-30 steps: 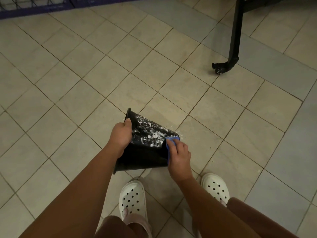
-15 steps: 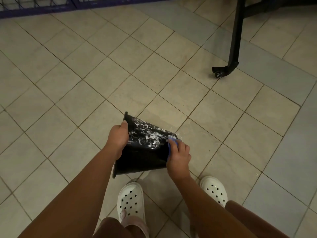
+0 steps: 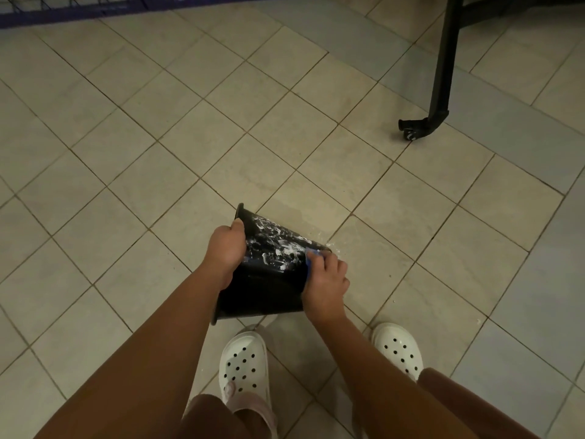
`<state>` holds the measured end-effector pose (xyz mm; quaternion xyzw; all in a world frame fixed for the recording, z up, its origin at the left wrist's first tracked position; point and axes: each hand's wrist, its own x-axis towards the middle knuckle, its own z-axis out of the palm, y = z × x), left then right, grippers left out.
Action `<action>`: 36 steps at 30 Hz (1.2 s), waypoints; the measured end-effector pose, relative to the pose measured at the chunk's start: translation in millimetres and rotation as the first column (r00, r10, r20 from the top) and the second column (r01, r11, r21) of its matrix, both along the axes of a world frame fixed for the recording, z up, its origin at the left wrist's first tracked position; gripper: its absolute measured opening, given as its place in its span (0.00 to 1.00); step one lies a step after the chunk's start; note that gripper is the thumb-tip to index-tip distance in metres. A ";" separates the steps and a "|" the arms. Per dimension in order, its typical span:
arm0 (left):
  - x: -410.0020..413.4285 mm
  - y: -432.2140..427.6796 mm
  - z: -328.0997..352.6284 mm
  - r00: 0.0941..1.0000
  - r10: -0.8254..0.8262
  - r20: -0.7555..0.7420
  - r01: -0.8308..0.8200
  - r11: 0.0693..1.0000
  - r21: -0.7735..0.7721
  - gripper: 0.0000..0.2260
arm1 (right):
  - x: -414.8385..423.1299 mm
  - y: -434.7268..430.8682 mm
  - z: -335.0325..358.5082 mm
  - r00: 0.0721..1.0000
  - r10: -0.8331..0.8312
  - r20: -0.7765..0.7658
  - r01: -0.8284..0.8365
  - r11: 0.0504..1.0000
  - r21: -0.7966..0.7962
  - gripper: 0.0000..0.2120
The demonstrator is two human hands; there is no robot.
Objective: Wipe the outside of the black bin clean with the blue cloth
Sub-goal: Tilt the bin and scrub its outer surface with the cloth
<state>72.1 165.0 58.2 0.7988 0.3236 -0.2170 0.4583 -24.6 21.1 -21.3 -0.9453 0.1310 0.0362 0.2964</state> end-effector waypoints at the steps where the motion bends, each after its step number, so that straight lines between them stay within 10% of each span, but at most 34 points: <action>1: 0.4 -1.1 0.2 1.000 -0.002 0.000 0.002 1.000 -0.001 0.20 | -4.1 7.5 3.7 1.000 0.003 0.008 -0.003 1.000 0.009 0.30; 31: -6.3 -1.3 0.1 1.000 0.002 -0.016 -0.003 0.999 -0.039 0.20 | 10.4 18.4 20.2 0.972 0.200 0.119 -0.199 0.980 -0.026 0.27; 36: -5.3 -1.9 2.1 1.000 0.017 -0.019 -0.018 1.000 -0.018 0.17 | -5.8 8.6 12.0 1.000 -0.011 0.022 0.012 0.999 -0.036 0.25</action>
